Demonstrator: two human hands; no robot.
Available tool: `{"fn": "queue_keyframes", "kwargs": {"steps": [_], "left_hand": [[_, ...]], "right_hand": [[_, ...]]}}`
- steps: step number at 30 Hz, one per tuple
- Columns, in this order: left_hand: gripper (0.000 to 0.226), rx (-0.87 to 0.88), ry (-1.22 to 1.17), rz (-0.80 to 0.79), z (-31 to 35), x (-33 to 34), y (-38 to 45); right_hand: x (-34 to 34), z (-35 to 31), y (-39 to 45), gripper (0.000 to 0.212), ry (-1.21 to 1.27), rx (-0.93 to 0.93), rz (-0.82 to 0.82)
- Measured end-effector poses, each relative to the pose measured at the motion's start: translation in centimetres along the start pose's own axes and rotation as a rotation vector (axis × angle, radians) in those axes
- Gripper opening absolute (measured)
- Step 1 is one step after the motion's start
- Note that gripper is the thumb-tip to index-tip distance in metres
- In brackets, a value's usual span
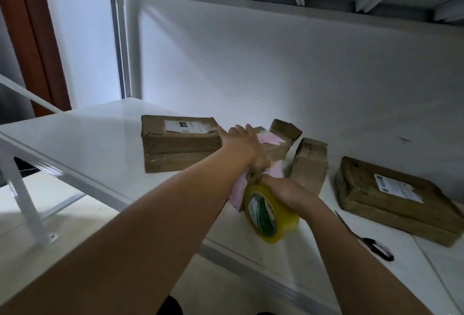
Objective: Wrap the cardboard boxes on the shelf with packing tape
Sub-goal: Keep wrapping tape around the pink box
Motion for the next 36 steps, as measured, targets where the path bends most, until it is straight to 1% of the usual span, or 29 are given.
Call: {"fn": "queue_keyframes", "kwargs": {"steps": [2, 5, 6, 8, 10, 11, 12, 14, 15, 16, 17, 19, 21, 22, 23, 24, 26, 27, 28, 30, 33, 34, 36], "left_hand": [[0.110, 0.009, -0.025, 0.008, 0.0, -0.1, -0.2], [0.105, 0.041, -0.120, -0.041, -0.6, -0.8, -0.4], [0.098, 0.051, -0.171, -0.068, -1.1, -1.4, -0.4], [0.073, 0.063, -0.374, -0.170, -2.6, -2.2, -0.1], [0.050, 0.046, -0.683, -0.331, -4.2, -2.1, 0.1], [0.043, 0.010, -0.847, -0.409, -5.1, -1.7, -0.1], [0.042, -0.040, -0.983, -0.476, -5.9, -0.9, -0.2], [0.052, -0.117, -1.122, -0.603, -6.8, 2.1, -0.5], [0.061, -0.133, -1.106, -0.662, -6.8, 3.8, -0.9], [0.070, -0.127, -1.009, -0.686, -6.7, 5.2, -1.2], [0.077, -0.104, -0.859, -0.675, -6.5, 6.1, -1.4], [0.083, -0.033, -0.570, -0.629, -6.2, 6.4, -1.5], [0.072, -0.014, -0.388, -0.522, -6.0, 4.9, -0.8], [0.063, -0.024, -0.361, -0.424, -5.9, 3.7, -0.3], [0.057, -0.038, -0.383, -0.311, -5.7, 2.4, 0.2], [0.055, -0.040, -0.430, -0.223, -5.3, 1.5, 0.8], [0.058, -0.057, -0.552, -0.105, -4.3, 1.4, 1.5], [0.058, -0.076, -0.561, -0.068, -3.8, 2.1, 1.5], [0.054, -0.078, -0.516, -0.041, -3.3, 3.4, 1.4], [0.043, -0.058, -0.385, -0.042, -2.6, 5.9, 1.2], [0.050, -0.104, -0.274, 0.004, -3.0, 6.6, 1.3], [0.051, -0.120, -0.257, 0.020, -3.0, 6.4, 1.2], [0.048, -0.137, -0.236, 0.050, -2.8, 6.0, 0.9]], "right_hand": [[-0.3, 0.1, 0.1, 0.064, -0.011, -0.009, -0.025], [-0.6, 0.8, -0.7, 0.058, 0.125, -0.005, -0.057], [-0.9, 1.0, -1.2, 0.057, 0.173, -0.022, -0.078], [-2.2, 0.8, -2.3, 0.062, 0.246, -0.098, -0.137], [-4.6, -0.2, -3.1, 0.060, 0.320, -0.219, -0.154], [-6.0, -0.8, -3.2, 0.057, 0.376, -0.272, -0.133], [-7.1, -1.5, -3.4, 0.053, 0.443, -0.311, -0.105], [-8.1, -2.5, -3.2, 0.049, 0.472, -0.364, -0.023], [-7.8, -2.8, -2.8, 0.046, 0.411, -0.378, 0.008], [-7.0, -3.0, -2.4, 0.045, 0.351, -0.382, 0.027], [-6.2, -3.0, -2.0, 0.049, 0.319, -0.368, 0.041], [-5.1, -2.8, -1.1, 0.060, 0.359, -0.324, 0.071], [-5.2, -2.7, -0.4, 0.070, 0.344, -0.299, 0.047], [-5.4, -2.7, -0.3, 0.075, 0.320, -0.282, 0.022], [-5.5, -2.6, -0.2, 0.080, 0.300, -0.272, -0.004], [-5.5, -2.5, -0.2, 0.084, 0.291, -0.266, -0.023], [-5.4, -2.2, -0.2, 0.088, 0.304, -0.265, -0.050], [-5.4, -2.1, -0.2, 0.087, 0.316, -0.270, -0.055], [-5.4, -2.1, -0.1, 0.084, 0.330, -0.276, -0.054], [-5.3, -2.1, 0.3, 0.079, 0.341, -0.294, -0.037], [-5.1, -1.9, 0.8, 0.074, 0.381, -0.291, 0.011], [-5.1, -1.9, 0.8, 0.070, 0.389, -0.295, 0.010], [-5.1, -1.9, 0.8, 0.056, 0.397, -0.312, -0.008]]}}
Point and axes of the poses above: each hand's wrist, its own y-axis towards the middle knuckle, its own x-axis out of the palm, z = x × y, the point moved 2 cm from there along y, towards the middle knuckle, and after that the axes turned 1 degree about -x, right-handed, at the moved point
